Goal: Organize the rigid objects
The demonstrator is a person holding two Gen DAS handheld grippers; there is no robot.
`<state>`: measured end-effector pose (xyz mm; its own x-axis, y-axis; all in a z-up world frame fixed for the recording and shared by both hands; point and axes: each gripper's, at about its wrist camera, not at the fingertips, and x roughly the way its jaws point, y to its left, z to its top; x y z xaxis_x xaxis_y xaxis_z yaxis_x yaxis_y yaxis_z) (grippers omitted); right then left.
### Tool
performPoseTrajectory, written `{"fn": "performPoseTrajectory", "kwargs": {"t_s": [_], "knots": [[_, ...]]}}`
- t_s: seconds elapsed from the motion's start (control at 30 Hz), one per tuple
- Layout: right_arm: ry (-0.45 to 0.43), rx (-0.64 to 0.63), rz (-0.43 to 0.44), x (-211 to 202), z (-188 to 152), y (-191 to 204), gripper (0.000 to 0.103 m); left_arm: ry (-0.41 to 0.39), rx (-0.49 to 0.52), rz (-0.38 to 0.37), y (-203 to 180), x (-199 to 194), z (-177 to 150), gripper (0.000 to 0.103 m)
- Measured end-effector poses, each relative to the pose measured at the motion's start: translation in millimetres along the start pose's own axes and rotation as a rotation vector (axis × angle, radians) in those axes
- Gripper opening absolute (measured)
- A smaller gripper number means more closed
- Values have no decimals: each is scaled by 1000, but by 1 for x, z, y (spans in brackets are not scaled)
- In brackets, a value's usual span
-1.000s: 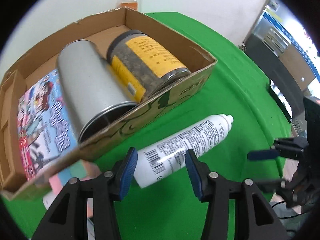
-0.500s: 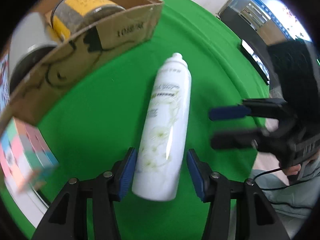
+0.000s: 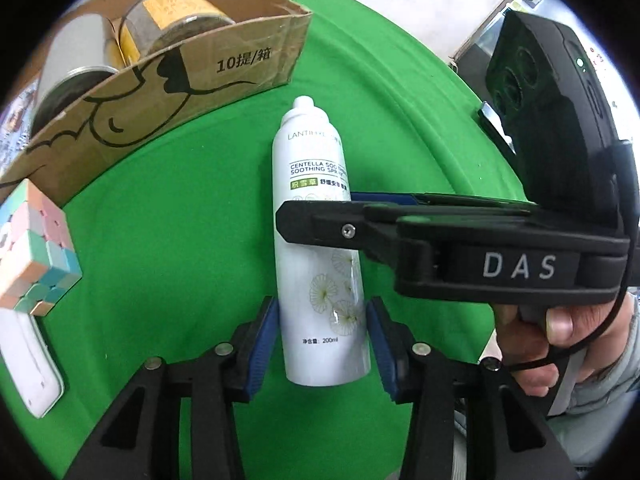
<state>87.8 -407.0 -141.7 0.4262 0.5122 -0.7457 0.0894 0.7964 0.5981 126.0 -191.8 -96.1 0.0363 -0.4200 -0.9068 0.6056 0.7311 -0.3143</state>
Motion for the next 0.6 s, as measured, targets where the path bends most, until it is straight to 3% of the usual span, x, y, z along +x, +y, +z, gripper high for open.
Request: {"fn": "performPoseTrajectory", "kwargs": {"t_s": [0.17,0.27,0.37,0.6], "knots": [[-125,-73,23,-48,12,16,45,-107,15,39,-22,-22,3,44],[-200,-163,37,-76,40,37,42,-188,18,69,-30,-42,19,44],[-243,-267,14,-90,80,56,42,-271,-38,44,-21,-60,49,44],[-171,-353,-12,-77,176,69,42,-334,-180,-23,12,-62,126,44]]}}
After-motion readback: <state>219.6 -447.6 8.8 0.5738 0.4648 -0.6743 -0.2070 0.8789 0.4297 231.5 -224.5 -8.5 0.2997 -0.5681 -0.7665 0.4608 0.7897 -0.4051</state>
